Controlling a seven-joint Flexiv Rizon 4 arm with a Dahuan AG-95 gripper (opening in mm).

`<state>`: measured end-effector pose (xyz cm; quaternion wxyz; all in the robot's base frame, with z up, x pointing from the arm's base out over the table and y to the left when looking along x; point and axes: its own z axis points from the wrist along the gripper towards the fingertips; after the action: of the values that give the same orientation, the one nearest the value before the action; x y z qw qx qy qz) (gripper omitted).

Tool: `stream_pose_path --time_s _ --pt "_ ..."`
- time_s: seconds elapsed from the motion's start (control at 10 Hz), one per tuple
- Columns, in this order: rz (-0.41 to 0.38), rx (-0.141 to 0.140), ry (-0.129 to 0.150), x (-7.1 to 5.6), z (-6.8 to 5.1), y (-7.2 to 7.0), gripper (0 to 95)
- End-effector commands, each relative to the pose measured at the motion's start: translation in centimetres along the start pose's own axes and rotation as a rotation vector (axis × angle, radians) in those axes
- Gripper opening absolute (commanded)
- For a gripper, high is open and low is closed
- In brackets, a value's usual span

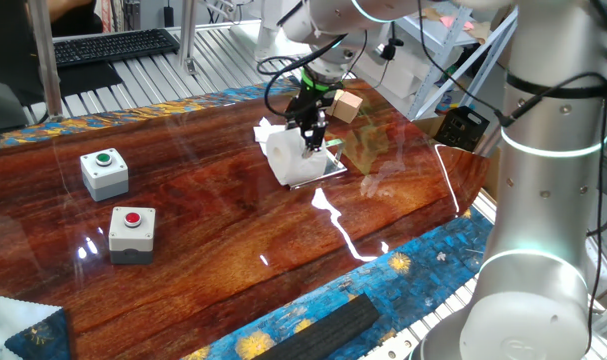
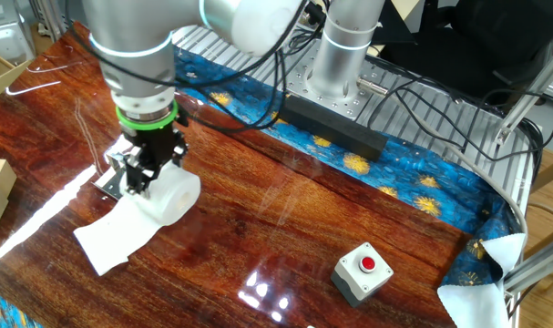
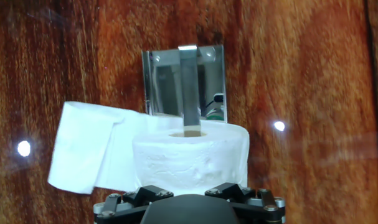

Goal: Take the roll of paper down from the shelf

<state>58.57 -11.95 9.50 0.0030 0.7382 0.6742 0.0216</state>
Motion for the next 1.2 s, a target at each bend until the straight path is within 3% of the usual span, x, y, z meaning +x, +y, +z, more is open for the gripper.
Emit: stream_pose_path --time_s 0.1,0.4,0.8,1.0,1.2 --pt "-0.004 -0.003 0.0 0.4 0.11 -0.27 0.0" --pt "-0.004 -0.003 0.006 1.14 0.21 -0.21 0.0" --pt "-0.048 -0.006 0.005 1.14 0.21 -0.21 0.0" --pt "-0.073 -0.018 0.025 1.14 0.21 -0.21 0.0" --pt "-0.068 -0.013 0.009 1.14 0.21 -0.21 0.0"
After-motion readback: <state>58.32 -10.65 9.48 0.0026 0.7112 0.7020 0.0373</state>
